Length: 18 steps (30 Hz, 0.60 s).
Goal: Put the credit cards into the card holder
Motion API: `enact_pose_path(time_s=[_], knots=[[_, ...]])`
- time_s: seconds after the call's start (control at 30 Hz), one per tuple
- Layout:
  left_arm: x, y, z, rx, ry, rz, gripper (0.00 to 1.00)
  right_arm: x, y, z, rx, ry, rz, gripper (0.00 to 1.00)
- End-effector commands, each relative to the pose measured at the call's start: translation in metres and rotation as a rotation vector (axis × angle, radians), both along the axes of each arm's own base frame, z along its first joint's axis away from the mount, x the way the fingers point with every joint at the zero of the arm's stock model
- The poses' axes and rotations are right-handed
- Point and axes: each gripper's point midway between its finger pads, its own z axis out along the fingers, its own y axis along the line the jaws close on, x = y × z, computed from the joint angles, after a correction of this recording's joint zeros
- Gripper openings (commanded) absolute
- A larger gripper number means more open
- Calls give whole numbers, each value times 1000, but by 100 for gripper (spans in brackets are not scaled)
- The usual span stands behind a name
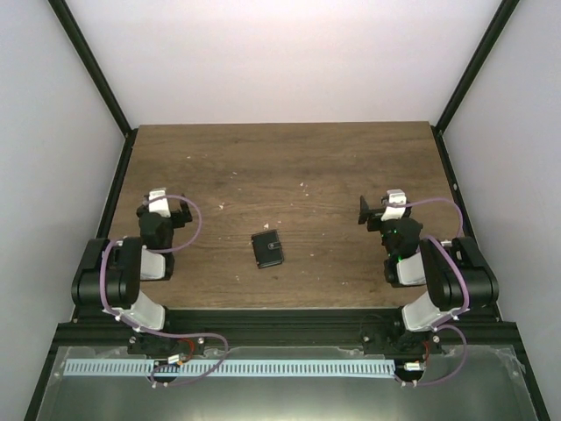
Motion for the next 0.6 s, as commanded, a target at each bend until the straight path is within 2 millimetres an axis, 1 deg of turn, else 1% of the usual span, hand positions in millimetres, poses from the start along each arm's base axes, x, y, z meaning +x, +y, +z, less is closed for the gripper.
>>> enact_pose_path(time_s=[0.0, 0.07, 0.17, 0.43, 0.57], knots=[[6, -14, 25, 27, -101, -71, 100, 4, -1, 16, 0, -62, 10, 100], [7, -16, 24, 35, -87, -70, 100, 5, -1, 14, 1, -48, 11, 100], [10, -23, 23, 45, -78, -112, 100, 4, -1, 16, -1, -58, 9, 100], [10, -23, 23, 45, -79, -113, 100, 9, 0, 13, 2, -40, 16, 100], [10, -23, 23, 45, -79, -114, 100, 7, -2, 14, 6, -44, 14, 100]])
